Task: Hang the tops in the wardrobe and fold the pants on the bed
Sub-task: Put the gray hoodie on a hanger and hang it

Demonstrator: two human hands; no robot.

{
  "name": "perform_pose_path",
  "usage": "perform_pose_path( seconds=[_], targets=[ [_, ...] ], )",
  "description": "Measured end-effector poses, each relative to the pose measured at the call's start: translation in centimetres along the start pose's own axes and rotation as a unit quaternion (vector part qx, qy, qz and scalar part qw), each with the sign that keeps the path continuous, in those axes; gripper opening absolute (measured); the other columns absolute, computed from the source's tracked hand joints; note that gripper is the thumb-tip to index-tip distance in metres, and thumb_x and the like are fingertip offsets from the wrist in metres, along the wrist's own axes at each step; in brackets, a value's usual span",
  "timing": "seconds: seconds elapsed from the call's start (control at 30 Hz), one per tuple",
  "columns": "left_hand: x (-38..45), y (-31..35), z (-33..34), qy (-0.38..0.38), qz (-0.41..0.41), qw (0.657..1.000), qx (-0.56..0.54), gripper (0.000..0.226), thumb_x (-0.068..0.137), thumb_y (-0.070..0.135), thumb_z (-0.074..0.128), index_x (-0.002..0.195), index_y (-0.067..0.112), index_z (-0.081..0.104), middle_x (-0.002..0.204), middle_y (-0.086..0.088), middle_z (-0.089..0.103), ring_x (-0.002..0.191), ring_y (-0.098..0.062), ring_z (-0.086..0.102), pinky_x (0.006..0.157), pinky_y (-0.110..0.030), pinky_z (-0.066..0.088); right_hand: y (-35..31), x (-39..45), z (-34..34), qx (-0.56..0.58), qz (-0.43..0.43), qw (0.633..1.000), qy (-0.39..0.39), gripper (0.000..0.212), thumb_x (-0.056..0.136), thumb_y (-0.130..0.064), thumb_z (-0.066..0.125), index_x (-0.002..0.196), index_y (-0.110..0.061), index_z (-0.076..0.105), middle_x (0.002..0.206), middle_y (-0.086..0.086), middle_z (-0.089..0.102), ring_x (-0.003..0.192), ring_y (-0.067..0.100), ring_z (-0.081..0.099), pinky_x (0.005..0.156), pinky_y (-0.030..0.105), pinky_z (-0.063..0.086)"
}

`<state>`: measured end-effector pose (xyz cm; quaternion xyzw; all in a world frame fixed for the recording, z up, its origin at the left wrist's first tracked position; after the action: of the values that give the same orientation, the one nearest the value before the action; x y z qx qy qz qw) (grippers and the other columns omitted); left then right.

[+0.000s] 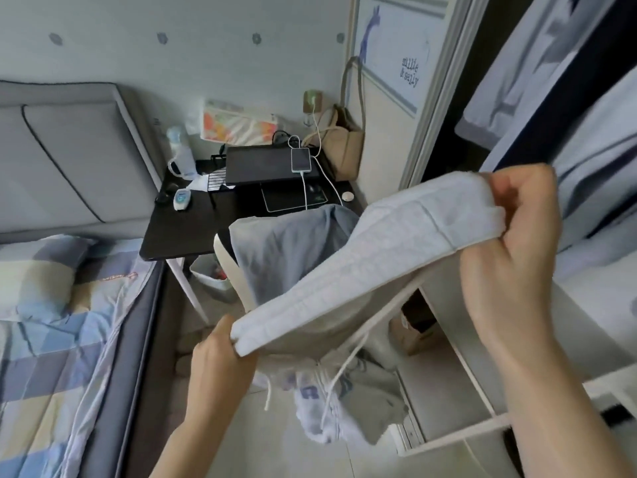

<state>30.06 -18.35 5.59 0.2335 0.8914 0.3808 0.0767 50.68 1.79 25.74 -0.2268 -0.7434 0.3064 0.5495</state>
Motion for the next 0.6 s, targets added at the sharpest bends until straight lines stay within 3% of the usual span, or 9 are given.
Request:
perform_pose_path(
  seconds=[0.1, 0.17, 0.23, 0.3, 0.37, 0.47, 0.53, 0.6],
  targets=[
    [1.6, 1.1, 4.5, -0.159, 0.024, 0.972, 0.171, 0.042, 0.076, 0.049, 0.069, 0.09, 0.025, 0.038, 0.078, 0.0, 0.059, 0.082, -0.036, 0.06, 0.062, -0.037, 0.043, -0.4, 2.1, -0.4, 0.002, -0.038, 0.999, 0.036, 0.016, 0.093, 0.002, 0.048, 0.094, -0.011, 0.039, 0.095, 0.01, 0.056, 0.084, 0.015, 0.051, 0.075, 0.018, 0.042],
    [2.0, 2.4, 6.8, -0.227, 0.066, 0.952, 0.194, 0.039, 0.079, 0.046, 0.066, 0.095, 0.026, 0.036, 0.083, -0.002, 0.061, 0.09, -0.036, 0.062, 0.067, -0.037, 0.046, 0.0, 3.4, -0.4, -0.007, -0.048, 0.998, 0.049, 0.025, 0.09, 0.006, 0.045, 0.09, -0.016, 0.035, 0.102, 0.013, 0.058, 0.089, 0.019, 0.054, 0.079, 0.02, 0.043],
    [3.4, 3.8, 8.1, -0.232, 0.096, 0.954, 0.162, 0.023, 0.088, 0.032, 0.062, 0.083, 0.026, 0.04, 0.071, 0.001, 0.062, 0.083, -0.033, 0.065, 0.061, -0.034, 0.044, 1.0, 4.4, -0.7, -0.036, -0.061, 0.995, 0.075, 0.032, 0.086, 0.007, 0.045, 0.089, -0.023, 0.035, 0.102, 0.01, 0.059, 0.093, 0.017, 0.057, 0.083, 0.023, 0.044],
    [5.4, 4.5, 8.4, -0.231, 0.04, 0.972, 0.022, 0.034, 0.09, 0.017, 0.064, 0.061, 0.022, 0.046, 0.047, 0.004, 0.054, 0.055, -0.013, 0.06, 0.047, -0.02, 0.038, 3.0, 5.4, -1.2, -0.072, -0.064, 0.99, 0.107, 0.034, 0.083, 0.007, 0.044, 0.089, -0.025, 0.037, 0.099, 0.008, 0.058, 0.092, 0.014, 0.057, 0.082, 0.021, 0.044],
    [7.0, 5.5, 8.8, -0.278, -0.016, 0.948, -0.157, 0.027, 0.087, 0.008, 0.067, 0.061, 0.012, 0.066, 0.054, 0.007, 0.065, 0.047, -0.005, 0.055, 0.047, -0.014, 0.04, 6.5, 6.4, -1.1, -0.135, -0.013, 0.983, 0.126, 0.026, 0.082, 0.005, 0.044, 0.091, -0.019, 0.04, 0.095, 0.01, 0.055, 0.086, 0.014, 0.053, 0.075, 0.02, 0.042],
    [7.8, 9.2, 9.6, -0.397, -0.035, 0.858, -0.325, 0.02, 0.091, 0.009, 0.061, 0.089, 0.021, 0.077, 0.088, -0.006, 0.076, 0.077, -0.015, 0.072, 0.064, -0.019, 0.054, 13.4, 7.1, 0.8, -0.259, 0.095, 0.96, 0.051, 0.014, 0.089, -0.001, 0.05, 0.103, -0.006, 0.05, 0.1, 0.012, 0.053, 0.092, 0.021, 0.053, 0.075, 0.019, 0.034],
    [8.3, 11.2, 10.3, -0.442, -0.06, 0.799, -0.403, 0.017, 0.094, 0.012, 0.059, 0.101, 0.009, 0.075, 0.104, -0.02, 0.072, 0.099, -0.032, 0.07, 0.082, -0.038, 0.059, 17.6, 6.0, 2.4, -0.335, 0.16, 0.926, -0.063, 0.03, 0.093, -0.009, 0.056, 0.121, 0.001, 0.05, 0.12, 0.016, 0.05, 0.111, 0.029, 0.05, 0.085, 0.018, 0.03],
    [8.7, 12.8, 10.6, -0.478, -0.084, 0.75, -0.45, 0.028, 0.095, 0.016, 0.058, 0.109, -0.007, 0.068, 0.112, -0.033, 0.065, 0.11, -0.045, 0.063, 0.098, -0.054, 0.05, 20.3, 3.4, 3.4, -0.379, 0.217, 0.885, -0.161, 0.047, 0.094, -0.015, 0.057, 0.136, -0.005, 0.04, 0.138, 0.014, 0.04, 0.125, 0.028, 0.043, 0.099, 0.024, 0.03]
  ],
)
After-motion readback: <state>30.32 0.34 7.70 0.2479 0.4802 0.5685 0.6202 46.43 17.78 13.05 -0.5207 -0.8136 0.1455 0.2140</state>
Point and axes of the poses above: each hand's wrist, its own x-axis towards the middle knuckle, its own z-axis out of the palm, y = z × x, the point moved 6 cm from there along x, towards the middle knuckle
